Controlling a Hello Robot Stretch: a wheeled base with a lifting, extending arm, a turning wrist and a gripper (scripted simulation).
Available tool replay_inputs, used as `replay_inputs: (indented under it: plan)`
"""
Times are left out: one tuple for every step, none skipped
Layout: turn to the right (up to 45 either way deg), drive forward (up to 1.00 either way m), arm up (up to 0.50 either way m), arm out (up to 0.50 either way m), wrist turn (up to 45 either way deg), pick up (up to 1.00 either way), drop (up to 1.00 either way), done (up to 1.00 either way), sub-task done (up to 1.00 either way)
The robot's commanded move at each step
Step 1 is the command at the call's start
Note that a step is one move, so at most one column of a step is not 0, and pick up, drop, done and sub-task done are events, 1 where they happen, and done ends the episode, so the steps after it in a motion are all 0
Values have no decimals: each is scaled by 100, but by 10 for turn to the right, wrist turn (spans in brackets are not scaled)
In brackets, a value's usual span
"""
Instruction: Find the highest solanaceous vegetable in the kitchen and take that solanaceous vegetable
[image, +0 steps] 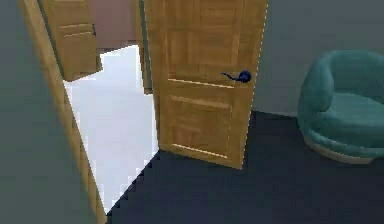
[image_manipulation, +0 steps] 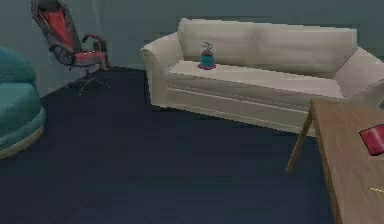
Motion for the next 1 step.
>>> replay_inputs:
  plan:
    - [0, 100, 0, 0, 0, 0, 0, 0, 0]
